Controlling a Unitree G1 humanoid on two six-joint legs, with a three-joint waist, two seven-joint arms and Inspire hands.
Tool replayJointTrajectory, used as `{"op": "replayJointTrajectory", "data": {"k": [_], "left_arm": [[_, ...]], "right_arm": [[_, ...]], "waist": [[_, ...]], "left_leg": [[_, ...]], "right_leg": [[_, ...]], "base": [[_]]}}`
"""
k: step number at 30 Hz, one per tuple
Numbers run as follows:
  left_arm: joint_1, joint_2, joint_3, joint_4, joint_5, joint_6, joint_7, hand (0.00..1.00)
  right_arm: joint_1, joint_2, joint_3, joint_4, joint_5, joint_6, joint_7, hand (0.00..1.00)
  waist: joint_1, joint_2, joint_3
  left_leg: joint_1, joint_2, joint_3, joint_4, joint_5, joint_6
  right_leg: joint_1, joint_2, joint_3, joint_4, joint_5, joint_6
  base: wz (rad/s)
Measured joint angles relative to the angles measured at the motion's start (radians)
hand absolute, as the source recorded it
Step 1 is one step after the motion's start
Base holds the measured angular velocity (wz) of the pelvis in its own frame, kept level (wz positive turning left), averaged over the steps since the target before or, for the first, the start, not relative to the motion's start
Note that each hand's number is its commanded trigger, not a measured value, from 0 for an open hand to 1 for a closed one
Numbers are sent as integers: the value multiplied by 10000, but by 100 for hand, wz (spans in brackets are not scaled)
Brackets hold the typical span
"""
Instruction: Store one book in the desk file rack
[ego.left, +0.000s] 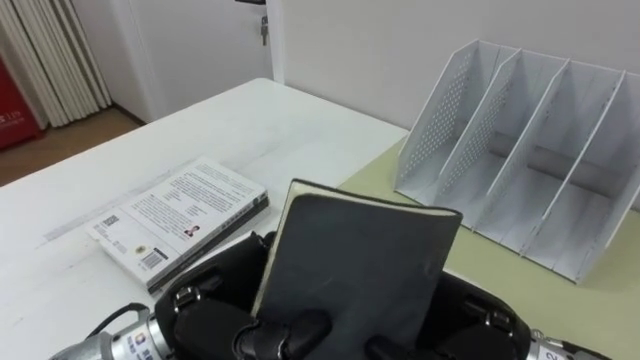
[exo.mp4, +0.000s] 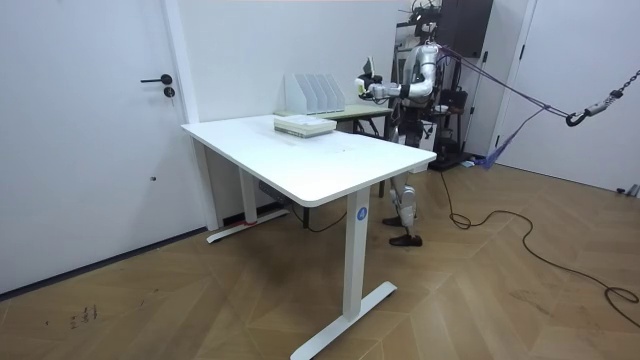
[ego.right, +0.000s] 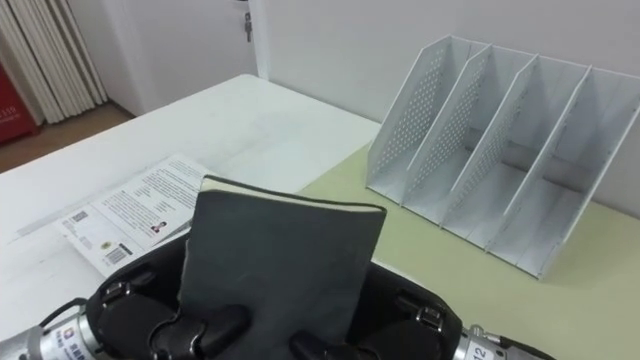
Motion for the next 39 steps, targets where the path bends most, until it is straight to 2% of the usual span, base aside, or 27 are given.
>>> {"op": "replayJointTrajectory", "data": {"k": [5, 6, 14, 19, 26, 29, 31, 36, 38, 39], "left_arm": [[0, 20, 1, 8, 0, 93, 1, 100], [0, 20, 1, 8, 0, 109, 0, 0], [-46, 19, 119, 50, -4, 146, 134, 0], [-213, -2, 213, 440, -3, 130, 366, 0], [-153, -35, 229, 922, 57, 100, 644, 0], [316, -212, 307, 1039, 386, -42, 848, 0], [627, -434, 369, 1405, 635, -42, 999, 0], [1172, -592, 431, 2101, 1693, -101, 969, 0], [1316, -781, 435, 2651, 1863, -116, 1011, 0], [1379, -969, 410, 2868, 2046, -113, 1139, 0]], "right_arm": [[15, 0, 6, 0, 35, 6, 0, 100], [15, 0, 7, 0, 62, 6, 1, 100], [51, -31, 8, 136, 372, 6, -104, 100], [149, -38, -27, 177, 440, 12, -606, 100], [44, -41, -787, 138, 426, 11, -1412, 100], [41, -40, -1053, 79, 425, 11, -1964, 100], [-25, -28, -1433, 35, 411, 11, -2513, 100], [-402, 74, -2048, -234, -87, -25, -3469, 100], [-708, 74, -2055, -239, -461, -55, -3826, 100], [-818, 76, -2095, -253, -463, -77, -4131, 100]], "waist": [[6, 4, -4], [13, 2, -5], [-19, -30, -27], [-41, -61, -45], [-164, -112, -92], [-261, -108, -91], [-318, -140, -89], [-546, -303, -3], [-583, -318, 3], [-618, -330, -6]], "left_leg": [[14, -3, 5, 0, 0, 0], [21, -4, 7, 0, 0, 0], [38, -2, 24, 2, 0, 0], [30, -7, 34, -1, 1, 2], [56, -7, 7, 7, 4, 3], [187, -6, 163, -48, 4, 2], [230, -3, 279, -80, 5, 2], [312, -7, 285, -81, 6, 4], [300, -6, 347, -93, 4, 3], [236, -4, 352, -97, 3, 3]], "right_leg": [[0, 14, 34, 9, 0, 0], [0, 17, 52, 13, 0, 0], [11, 38, 46, 21, 1, 0], [15, 26, 15, 34, 0, 1], [47, -18, -18, 33, 0, 1], [82, 17, 22, 19, 0, 1], [102, 23, 46, 33, -2, 3], [155, 40, 80, 31, -2, 5], [44, 58, 144, 21, -4, 5], [16, 66, 170, 10, -3, 6]], "base": [[-1], [-3], [0], [0], [0], [-9], [-10], [0], [-8], [0]]}}
